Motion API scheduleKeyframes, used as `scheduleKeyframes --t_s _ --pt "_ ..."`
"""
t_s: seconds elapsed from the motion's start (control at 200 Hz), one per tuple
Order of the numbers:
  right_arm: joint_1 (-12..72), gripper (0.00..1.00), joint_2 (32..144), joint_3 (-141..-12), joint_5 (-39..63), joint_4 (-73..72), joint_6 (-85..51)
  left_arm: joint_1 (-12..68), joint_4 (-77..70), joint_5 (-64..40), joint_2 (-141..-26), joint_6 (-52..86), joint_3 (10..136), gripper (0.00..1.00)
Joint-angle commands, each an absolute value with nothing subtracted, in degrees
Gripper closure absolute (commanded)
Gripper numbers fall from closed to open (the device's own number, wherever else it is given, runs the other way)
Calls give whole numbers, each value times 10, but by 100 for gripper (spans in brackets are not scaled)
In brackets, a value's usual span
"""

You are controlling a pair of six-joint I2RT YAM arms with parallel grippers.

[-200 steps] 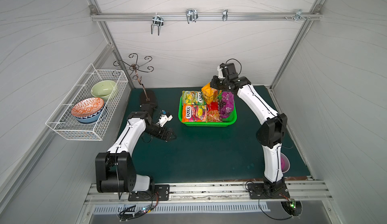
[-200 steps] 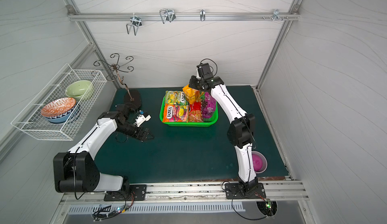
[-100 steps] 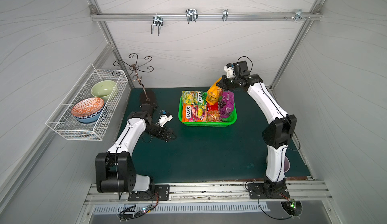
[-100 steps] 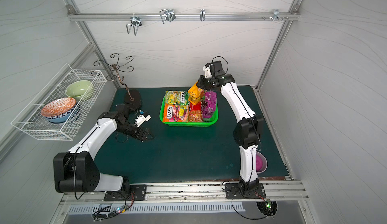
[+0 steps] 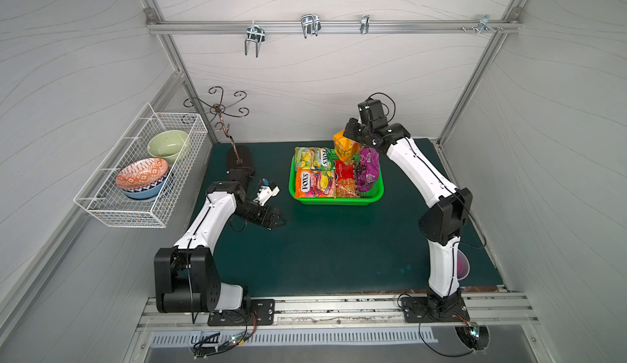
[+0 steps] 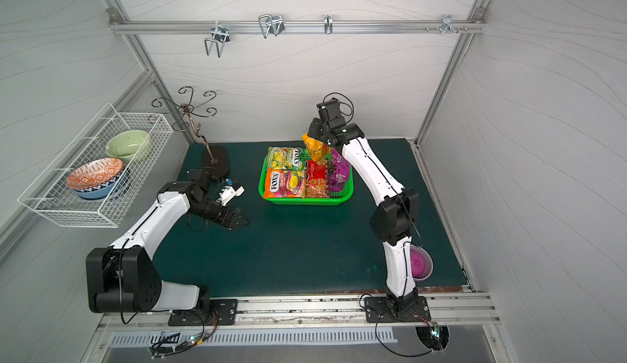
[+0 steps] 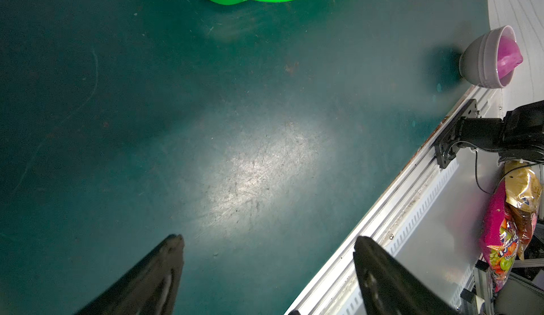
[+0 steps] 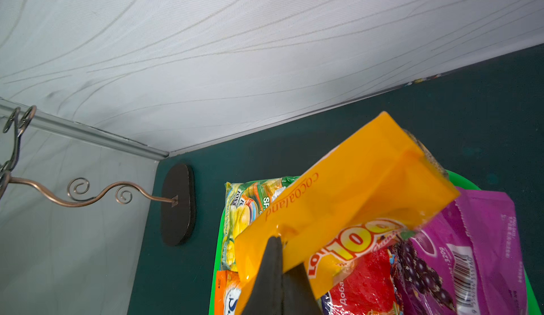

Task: Put the candies in the basket
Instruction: Place the candy in the basket.

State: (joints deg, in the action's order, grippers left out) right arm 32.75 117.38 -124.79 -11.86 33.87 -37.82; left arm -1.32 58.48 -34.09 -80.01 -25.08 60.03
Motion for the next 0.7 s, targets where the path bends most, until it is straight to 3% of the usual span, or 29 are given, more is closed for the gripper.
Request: scheduleKeyframes --t_s 0.0,0.695 --pt "360 100 1148 -1234 -226 261 -431 -11 580 -351 -790 -250 601 6" --pt "410 100 1020 -934 -180 330 -701 -11 573 -355 -780 -249 594 6"
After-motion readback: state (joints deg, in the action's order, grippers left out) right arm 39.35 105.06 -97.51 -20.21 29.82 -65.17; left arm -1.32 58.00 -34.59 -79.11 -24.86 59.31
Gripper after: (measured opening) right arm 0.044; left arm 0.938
